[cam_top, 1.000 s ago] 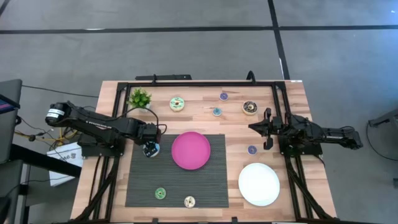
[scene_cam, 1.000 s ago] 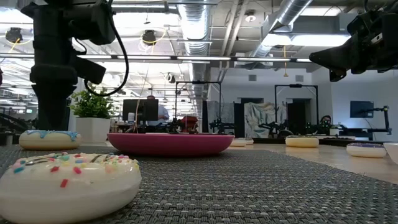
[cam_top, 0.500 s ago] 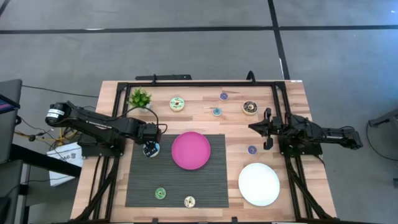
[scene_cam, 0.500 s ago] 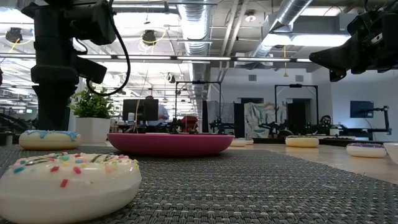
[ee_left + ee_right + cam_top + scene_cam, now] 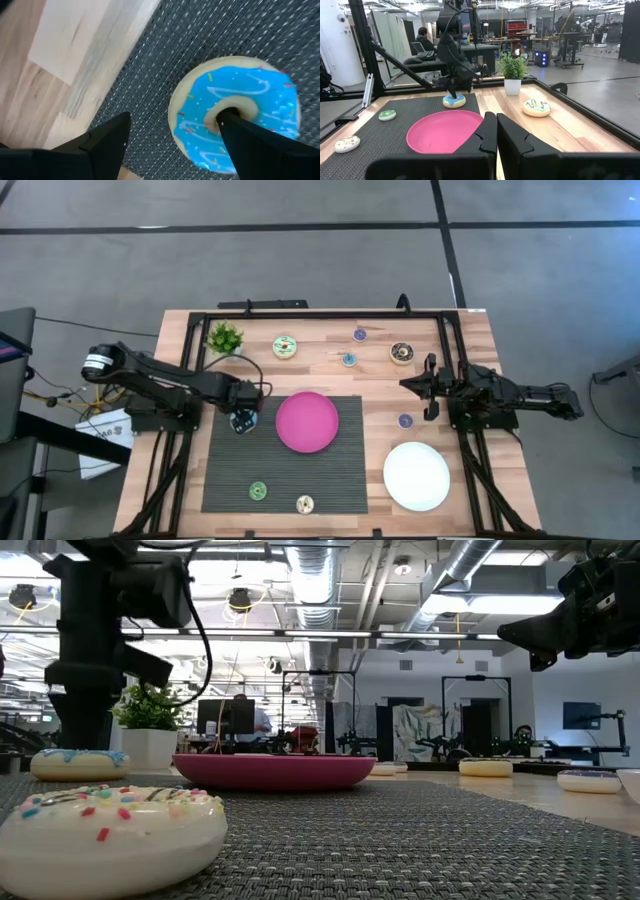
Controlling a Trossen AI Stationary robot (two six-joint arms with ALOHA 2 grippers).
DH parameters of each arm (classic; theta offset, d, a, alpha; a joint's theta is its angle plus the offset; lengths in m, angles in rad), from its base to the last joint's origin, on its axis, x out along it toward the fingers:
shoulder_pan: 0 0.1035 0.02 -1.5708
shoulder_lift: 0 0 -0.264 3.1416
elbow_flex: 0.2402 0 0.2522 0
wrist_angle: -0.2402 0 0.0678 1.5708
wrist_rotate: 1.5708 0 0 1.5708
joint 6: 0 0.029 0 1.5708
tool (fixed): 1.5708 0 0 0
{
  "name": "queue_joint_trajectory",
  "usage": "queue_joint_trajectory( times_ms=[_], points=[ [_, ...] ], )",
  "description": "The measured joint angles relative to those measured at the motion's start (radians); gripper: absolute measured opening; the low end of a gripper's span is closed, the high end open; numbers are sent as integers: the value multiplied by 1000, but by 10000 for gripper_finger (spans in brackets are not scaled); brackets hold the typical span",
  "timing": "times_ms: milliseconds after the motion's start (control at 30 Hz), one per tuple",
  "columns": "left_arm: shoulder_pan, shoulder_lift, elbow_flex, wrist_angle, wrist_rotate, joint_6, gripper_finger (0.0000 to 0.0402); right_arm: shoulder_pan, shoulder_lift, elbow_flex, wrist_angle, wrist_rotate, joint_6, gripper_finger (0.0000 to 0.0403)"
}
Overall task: Pick & Place donuts
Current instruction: Put the large blue donut on the pink plate
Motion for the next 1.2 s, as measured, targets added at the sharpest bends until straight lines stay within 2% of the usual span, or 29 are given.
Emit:
queue_joint_trajectory(
  times_ms=[233,500,1200],
  points=[
    [0,106,2,56,37,18,296,0,0,0,0,0,0,0],
    [0,117,3,59,49,25,293,0,0,0,0,0,0,0],
    [0,118,1,62,74,24,187,0,0,0,0,0,0,0]
  ],
)
